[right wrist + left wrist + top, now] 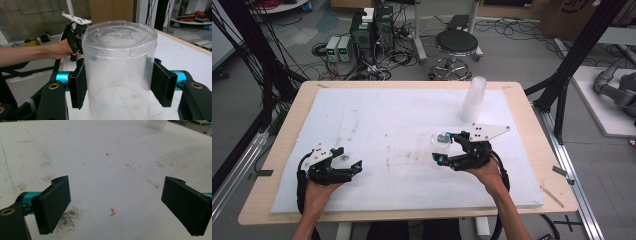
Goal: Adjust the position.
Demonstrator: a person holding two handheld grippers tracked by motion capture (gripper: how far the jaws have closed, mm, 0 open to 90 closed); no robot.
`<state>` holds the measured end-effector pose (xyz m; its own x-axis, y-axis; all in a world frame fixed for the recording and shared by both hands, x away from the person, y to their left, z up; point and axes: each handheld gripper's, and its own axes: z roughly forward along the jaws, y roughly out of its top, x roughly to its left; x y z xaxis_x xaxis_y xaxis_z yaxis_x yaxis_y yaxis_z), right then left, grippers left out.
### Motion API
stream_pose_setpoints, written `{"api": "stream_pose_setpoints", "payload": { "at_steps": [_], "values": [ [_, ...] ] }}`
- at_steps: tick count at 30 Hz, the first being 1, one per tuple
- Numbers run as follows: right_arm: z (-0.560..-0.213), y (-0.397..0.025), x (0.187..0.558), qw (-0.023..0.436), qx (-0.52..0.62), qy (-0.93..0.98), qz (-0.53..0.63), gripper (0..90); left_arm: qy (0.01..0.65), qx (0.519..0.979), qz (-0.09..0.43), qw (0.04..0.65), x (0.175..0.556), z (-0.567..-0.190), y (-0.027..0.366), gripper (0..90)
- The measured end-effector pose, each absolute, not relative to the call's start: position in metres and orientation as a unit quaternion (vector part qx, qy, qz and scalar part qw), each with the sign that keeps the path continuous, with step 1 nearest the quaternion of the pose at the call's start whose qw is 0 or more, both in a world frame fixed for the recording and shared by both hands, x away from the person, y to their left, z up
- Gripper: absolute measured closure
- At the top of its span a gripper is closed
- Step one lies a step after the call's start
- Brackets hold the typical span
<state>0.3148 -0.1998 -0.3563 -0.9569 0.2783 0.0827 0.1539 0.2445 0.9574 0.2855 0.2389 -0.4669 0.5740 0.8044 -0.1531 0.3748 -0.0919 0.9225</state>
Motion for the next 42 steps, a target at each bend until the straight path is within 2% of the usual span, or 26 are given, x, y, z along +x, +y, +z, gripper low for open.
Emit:
{"api": "stream_pose_setpoints", "payload": {
  "at_steps": [9,17,27,42],
  "values": [
    [-0.355,-0.198,0.315,0.053,0.132,0.788,0.6,37.7,0.385,0.71,0.201,0.554,0.283,-0.455,0.245,8.6],
    [-0.35,-0.197,0.312,0.047,0.124,0.787,0.603,37.7,0.301,0.727,0.167,0.595,0.283,-0.425,0.241,8.6],
    [-0.349,-0.194,0.313,0.041,0.116,0.789,0.602,37.8,0.206,0.757,0.117,0.608,0.288,-0.399,0.209,8.6],
    [-0.349,-0.189,0.312,0.025,0.105,0.79,0.604,38.1,0.156,0.759,0.078,0.627,0.296,-0.395,0.162,8.6]
  ]
}}
